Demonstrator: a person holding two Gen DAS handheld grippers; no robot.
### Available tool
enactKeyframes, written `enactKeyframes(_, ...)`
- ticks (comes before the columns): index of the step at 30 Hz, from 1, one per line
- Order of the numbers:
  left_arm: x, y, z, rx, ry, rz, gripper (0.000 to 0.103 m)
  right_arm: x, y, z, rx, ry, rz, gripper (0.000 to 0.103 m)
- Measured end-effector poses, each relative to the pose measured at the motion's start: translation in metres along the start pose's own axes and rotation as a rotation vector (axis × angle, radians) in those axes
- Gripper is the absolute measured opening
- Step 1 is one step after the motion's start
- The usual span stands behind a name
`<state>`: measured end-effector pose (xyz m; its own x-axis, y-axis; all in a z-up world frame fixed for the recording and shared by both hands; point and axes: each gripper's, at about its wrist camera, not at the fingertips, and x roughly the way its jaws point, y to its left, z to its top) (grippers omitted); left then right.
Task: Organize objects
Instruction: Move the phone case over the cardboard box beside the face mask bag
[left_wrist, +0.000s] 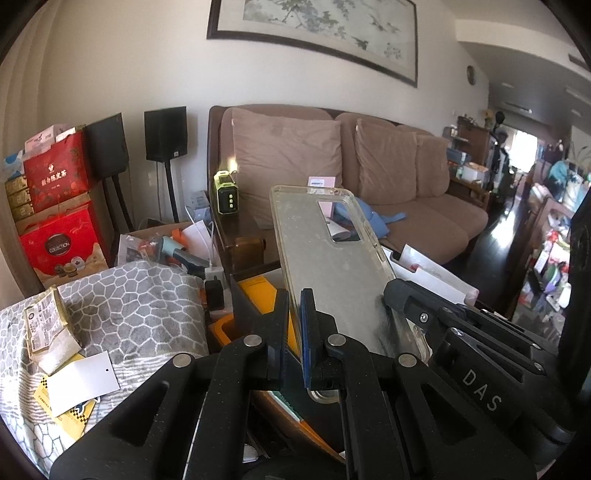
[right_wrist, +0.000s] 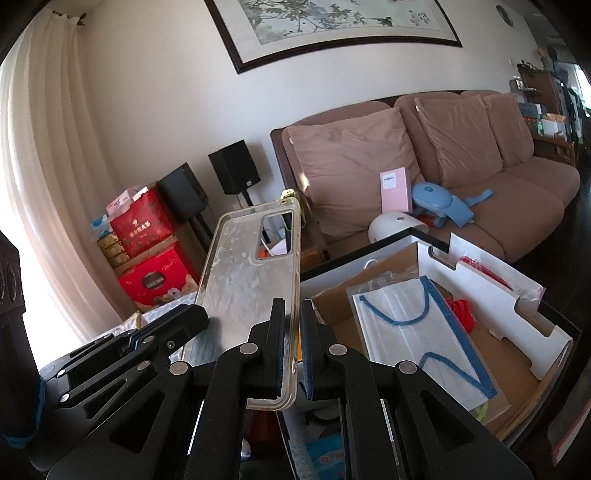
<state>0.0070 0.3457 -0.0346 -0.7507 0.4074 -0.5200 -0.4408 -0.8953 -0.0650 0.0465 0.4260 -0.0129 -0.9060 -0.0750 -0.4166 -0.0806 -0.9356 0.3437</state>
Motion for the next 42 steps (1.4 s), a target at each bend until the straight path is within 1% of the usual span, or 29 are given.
enactKeyframes(42,0.003,-0.018,0.001,0.009,0.001,-0.020,0.006,-0.004,-0.016,0.004,0.024,-0.009,-0.012,0.008)
